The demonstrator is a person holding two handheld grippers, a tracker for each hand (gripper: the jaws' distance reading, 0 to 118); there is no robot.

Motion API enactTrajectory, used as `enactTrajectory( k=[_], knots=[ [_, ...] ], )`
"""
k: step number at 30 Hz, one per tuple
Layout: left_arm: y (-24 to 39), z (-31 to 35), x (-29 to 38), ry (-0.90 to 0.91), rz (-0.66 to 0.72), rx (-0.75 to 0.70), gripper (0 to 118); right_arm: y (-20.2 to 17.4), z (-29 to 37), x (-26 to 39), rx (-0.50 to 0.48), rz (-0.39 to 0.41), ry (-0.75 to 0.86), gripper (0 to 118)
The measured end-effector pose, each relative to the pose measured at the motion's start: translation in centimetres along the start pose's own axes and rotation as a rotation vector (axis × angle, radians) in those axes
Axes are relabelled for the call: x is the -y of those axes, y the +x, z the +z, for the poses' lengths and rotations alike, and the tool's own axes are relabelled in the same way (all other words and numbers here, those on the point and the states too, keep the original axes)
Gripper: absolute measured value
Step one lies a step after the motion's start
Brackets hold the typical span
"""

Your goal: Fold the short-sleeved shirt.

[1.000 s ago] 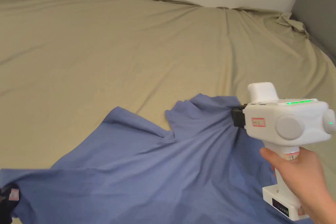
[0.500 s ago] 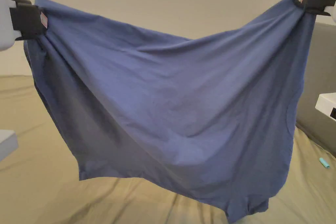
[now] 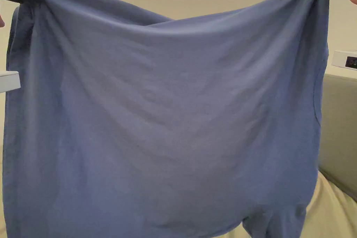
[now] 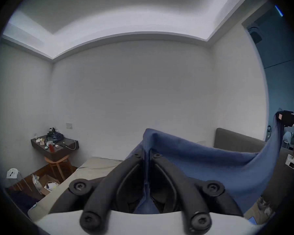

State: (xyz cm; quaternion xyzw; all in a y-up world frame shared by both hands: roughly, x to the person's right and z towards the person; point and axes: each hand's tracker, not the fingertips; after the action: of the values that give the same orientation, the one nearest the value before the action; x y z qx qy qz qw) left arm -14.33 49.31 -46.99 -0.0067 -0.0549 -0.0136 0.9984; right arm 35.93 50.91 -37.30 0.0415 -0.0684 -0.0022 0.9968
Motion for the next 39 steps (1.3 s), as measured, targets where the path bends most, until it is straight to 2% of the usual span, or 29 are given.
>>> enactTrajectory(
  k=[4,7,10,14,17,19,23,26,29,32,35,39],
  knots=[
    [-0.4,-5.9,-0.1,-0.023,0.0,-0.076,4,-1.6,-6.3,0.4,0.052,0.014,0.004,5],
    [-1.0,-10.5,0.0,-0.032,0.01,-0.096,4,-3.3,-10.1,1.0,0.07,0.065,0.002,5],
    [-0.9,-14.1,2.1,-0.052,-0.018,-0.125,4,-4.6,-12.9,2.0,0.077,0.108,0.009,5],
    [-0.9,-18.2,6.7,-0.102,-0.058,-0.147,4,-4.8,-17.7,4.4,0.066,0.111,0.005,5],
    [-1.1,-19.9,12.3,-0.125,-0.023,-0.12,4,-4.6,-19.7,9.1,0.043,0.125,-0.015,5],
    [-1.0,-21.4,16.4,-0.157,-0.011,-0.116,4,-4.1,-20.9,13.4,0.027,0.133,-0.085,5],
    [-0.7,-23.6,25.6,-0.271,0.063,-0.105,4,-2.3,-22.8,24.7,0.03,0.072,-0.233,5],
    [-0.4,-24.6,32.3,-0.377,0.13,-0.097,4,-1.3,-23.0,33.5,0.051,0.028,-0.365,5],
    [0.3,-24.9,36.8,-0.489,0.123,-0.08,4,-0.9,-22.6,40.3,0.047,0.003,-0.489,5],
    [1.2,-24.4,39.0,-0.51,0.06,-0.061,4,-1.6,-21.4,43.4,0.032,0.041,-0.527,5],
    [1.5,-22.7,40.5,-0.526,0.077,-0.022,4,-2.3,-19.5,44.8,-0.008,0.068,-0.542,5],
    [1.8,-17.6,43.8,-0.574,0.03,0.042,4,-2.2,-13.8,48.0,-0.066,0.021,-0.567,5]
  ],
)
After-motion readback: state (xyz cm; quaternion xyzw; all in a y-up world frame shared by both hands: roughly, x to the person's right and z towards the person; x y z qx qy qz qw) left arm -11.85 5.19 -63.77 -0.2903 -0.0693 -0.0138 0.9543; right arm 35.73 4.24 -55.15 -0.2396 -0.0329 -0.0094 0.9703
